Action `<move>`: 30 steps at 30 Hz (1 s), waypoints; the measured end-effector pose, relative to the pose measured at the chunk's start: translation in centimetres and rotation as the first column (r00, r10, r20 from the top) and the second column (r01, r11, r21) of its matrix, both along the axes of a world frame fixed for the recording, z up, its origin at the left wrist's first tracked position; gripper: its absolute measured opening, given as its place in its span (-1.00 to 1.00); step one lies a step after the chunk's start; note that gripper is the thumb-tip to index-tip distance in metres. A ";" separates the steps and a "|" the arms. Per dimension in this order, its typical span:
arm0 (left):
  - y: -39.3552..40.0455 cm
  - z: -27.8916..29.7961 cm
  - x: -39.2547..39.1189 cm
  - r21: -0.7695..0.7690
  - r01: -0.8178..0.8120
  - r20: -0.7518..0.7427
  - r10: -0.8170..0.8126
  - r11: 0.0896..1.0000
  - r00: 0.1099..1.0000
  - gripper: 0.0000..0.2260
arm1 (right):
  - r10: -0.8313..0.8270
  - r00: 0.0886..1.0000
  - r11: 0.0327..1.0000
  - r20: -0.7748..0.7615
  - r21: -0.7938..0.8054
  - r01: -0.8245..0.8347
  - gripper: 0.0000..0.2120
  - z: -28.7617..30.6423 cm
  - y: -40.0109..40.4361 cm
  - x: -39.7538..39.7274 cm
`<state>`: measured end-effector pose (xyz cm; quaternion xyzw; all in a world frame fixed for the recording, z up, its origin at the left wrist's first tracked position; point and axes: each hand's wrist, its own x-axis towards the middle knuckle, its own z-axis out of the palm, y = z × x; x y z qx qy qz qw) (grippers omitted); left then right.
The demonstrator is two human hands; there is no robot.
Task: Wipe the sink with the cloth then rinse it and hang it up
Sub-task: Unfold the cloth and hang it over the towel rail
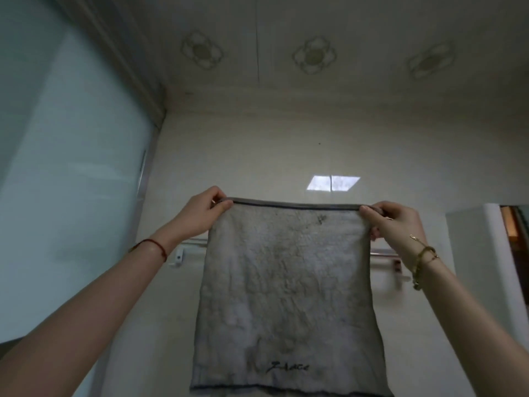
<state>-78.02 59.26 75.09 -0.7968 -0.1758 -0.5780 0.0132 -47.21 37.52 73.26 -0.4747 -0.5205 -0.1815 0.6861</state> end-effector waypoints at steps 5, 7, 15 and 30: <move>0.3 5.2 2.4 -0.066 0.048 0.227 -0.032 0.997 0.973 -0.92 | 0.040 0.999 0.991 -0.036 0.127 -0.036 -0.82 4.9 1.7 0.5; 0.4 7.1 2.9 -0.051 0.053 0.354 -0.032 0.997 0.935 -0.84 | 0.053 0.998 0.983 -0.042 0.179 -0.045 -0.83 6.5 2.2 0.7; 3.5 12.0 3.5 -0.158 -0.123 0.451 0.183 0.980 0.874 -0.60 | 0.152 0.985 0.957 -0.081 0.262 -0.127 -0.84 12.2 6.9 3.2; 8.8 19.8 6.0 -0.066 0.225 0.627 -0.135 0.972 0.767 -0.78 | 0.187 0.979 0.923 -0.084 0.355 -0.146 -0.83 19.1 12.6 5.5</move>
